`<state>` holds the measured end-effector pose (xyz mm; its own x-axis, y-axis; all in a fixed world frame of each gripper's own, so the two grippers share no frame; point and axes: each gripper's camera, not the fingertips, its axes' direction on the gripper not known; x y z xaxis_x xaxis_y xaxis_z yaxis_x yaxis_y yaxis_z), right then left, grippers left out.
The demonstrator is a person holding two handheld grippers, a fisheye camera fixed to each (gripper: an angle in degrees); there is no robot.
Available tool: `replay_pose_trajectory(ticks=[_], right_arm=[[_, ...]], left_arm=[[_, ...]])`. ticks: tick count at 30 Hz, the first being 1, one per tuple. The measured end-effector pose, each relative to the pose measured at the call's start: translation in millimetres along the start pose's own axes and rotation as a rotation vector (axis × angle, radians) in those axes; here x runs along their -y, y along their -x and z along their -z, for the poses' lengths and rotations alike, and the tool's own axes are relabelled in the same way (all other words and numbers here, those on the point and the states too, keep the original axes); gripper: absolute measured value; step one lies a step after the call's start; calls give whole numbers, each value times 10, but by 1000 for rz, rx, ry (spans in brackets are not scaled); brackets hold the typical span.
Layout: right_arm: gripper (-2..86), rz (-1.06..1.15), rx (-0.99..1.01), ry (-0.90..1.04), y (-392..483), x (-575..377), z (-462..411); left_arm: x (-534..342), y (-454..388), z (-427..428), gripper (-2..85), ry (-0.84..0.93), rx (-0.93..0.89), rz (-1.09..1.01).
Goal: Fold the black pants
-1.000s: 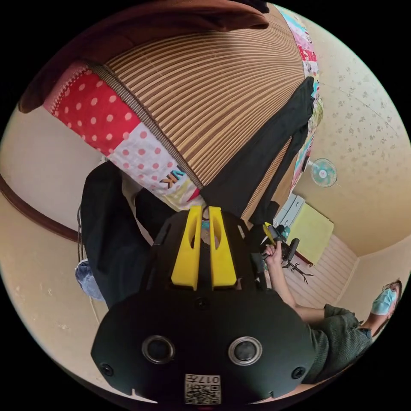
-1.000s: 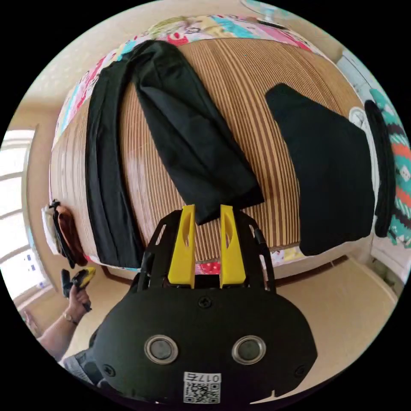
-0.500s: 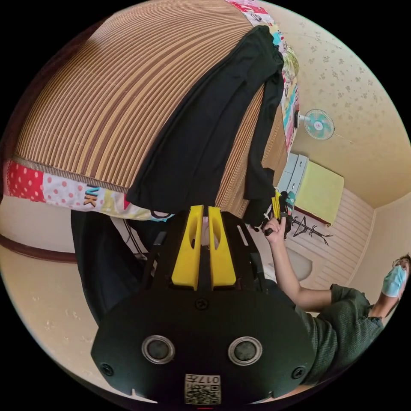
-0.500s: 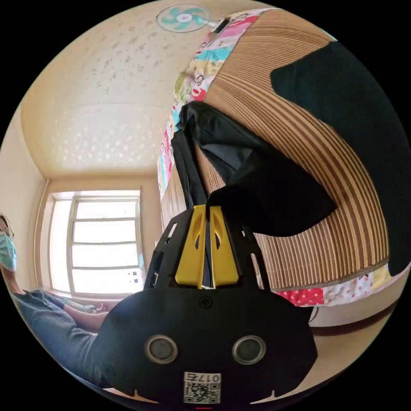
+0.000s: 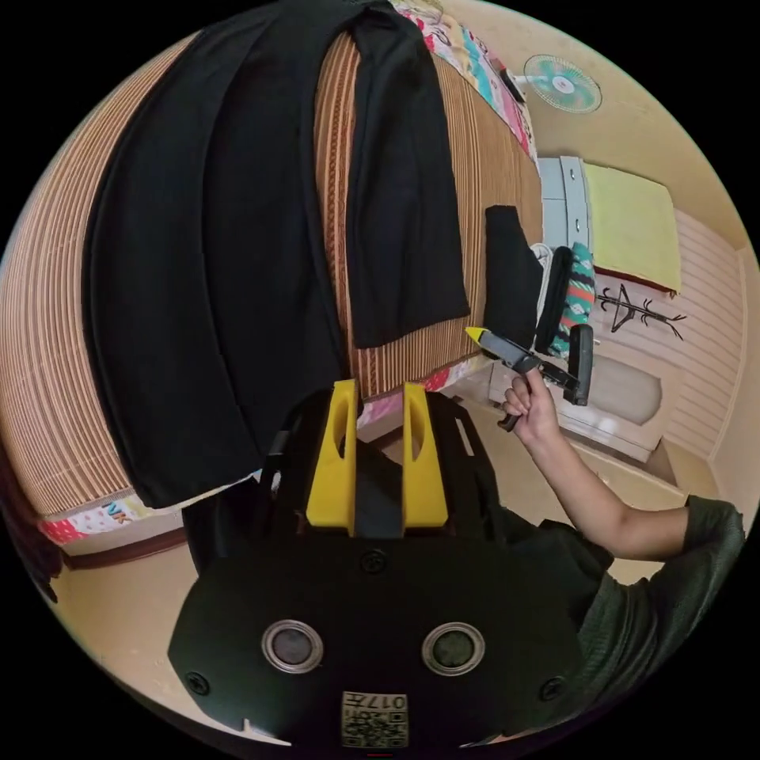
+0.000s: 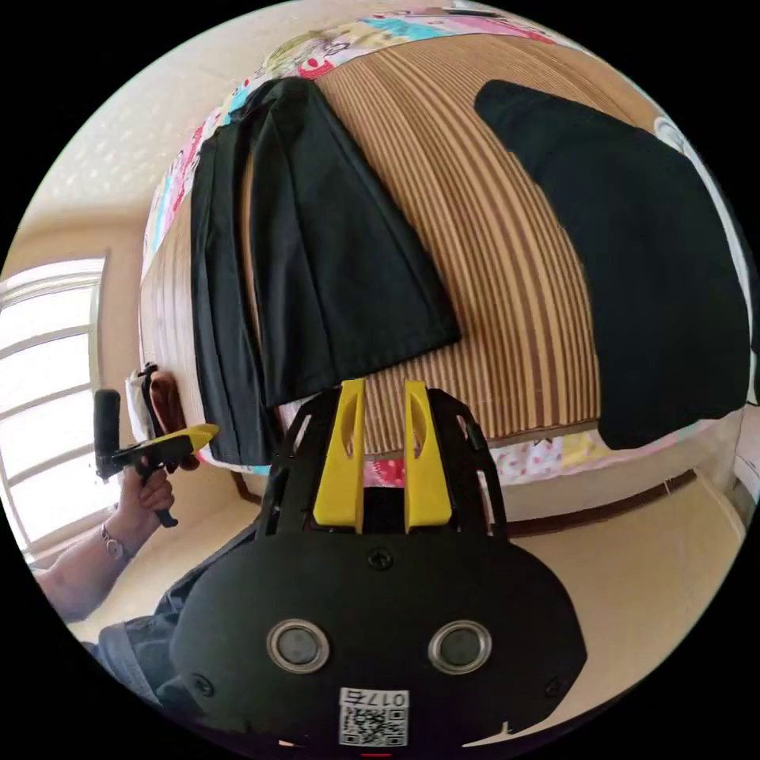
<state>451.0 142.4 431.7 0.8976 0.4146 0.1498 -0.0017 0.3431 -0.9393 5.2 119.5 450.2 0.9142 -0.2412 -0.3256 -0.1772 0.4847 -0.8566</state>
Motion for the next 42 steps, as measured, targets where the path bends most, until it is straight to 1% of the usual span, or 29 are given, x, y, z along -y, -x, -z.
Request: replay_pose_trajectory(ticks=[3,5,6,7,9,10,12,13,14,16,18,20,22,25,27,29,30,31,32,33,34,35,36,37,39,40,41,42], right_arm=[[114,1,14,38,-144,265,-65],[118,30,52,113,-139,368,-189],[117,33,32,121,-105,374,-202],[105,40,14,118,-81,361,-197],[66,120,62,153,40,260,-195],[58,127,51,167,63,225,-198],[44,199,-5,174,151,36,-120],[42,206,-36,170,154,-21,-86],[39,201,-103,173,127,-138,-28],[35,153,-125,181,3,-328,16],[32,29,-60,174,-177,-551,58],[31,-9,-13,125,-181,-673,204],[31,7,-4,54,-49,-766,433],[32,138,38,-12,388,-908,754],[32,274,110,2,810,-1003,872],[32,370,141,21,1128,-1061,899],[33,435,161,36,1329,-1089,895],[33,464,171,42,1424,-1099,890],[34,516,196,53,1601,-1111,877],[35,560,222,67,1760,-1109,858],[37,576,232,80,1835,-1100,844],[39,589,238,107,1954,-1069,823],[42,579,229,128,2030,-1020,825],[44,574,226,133,2051,-992,842],[63,567,214,105,2042,-857,976],[72,569,216,99,2023,-813,1000],[81,543,196,89,1965,-701,1018],[81,479,149,74,1879,-547,1012]], left_arm=[[366,-181,-190,100,-23,88,-13],[643,-274,-500,97,57,184,7],[702,-292,-604,95,93,211,15],[793,-319,-825,84,175,256,34],[824,-384,-969,68,184,338,64],[802,-429,-1008,58,174,356,70],[716,-498,-1119,45,205,315,50],[630,-543,-1242,38,256,297,37],[516,-591,-1347,35,287,298,30],[339,-648,-1451,36,299,264,26],[185,-661,-1459,44,280,221,44],[33,-631,-1274,63,200,152,78],[-35,-638,-1016,78,111,97,74],[-18,-776,-587,107,10,7,13],[47,-909,-382,113,-14,-66,-52],[169,-1066,-201,136,-17,-133,-95],[204,-1104,-174,148,-12,-132,-104],[273,-1174,-139,171,-1,-82,-118],[341,-1233,-146,176,23,5,-146],[374,-1245,-168,179,45,54,-154],[429,-1223,-220,149,97,155,-149],[433,-1173,-208,99,113,186,-155],[409,-1146,-161,64,96,161,-181],[319,-1064,-23,25,38,100,-229],[154,-833,168,17,-40,-17,-260],[56,-595,253,14,-71,-105,-220],[-35,-332,306,12,-97,-161,-137],[-79,-215,325,11,-113,-177,-98]])
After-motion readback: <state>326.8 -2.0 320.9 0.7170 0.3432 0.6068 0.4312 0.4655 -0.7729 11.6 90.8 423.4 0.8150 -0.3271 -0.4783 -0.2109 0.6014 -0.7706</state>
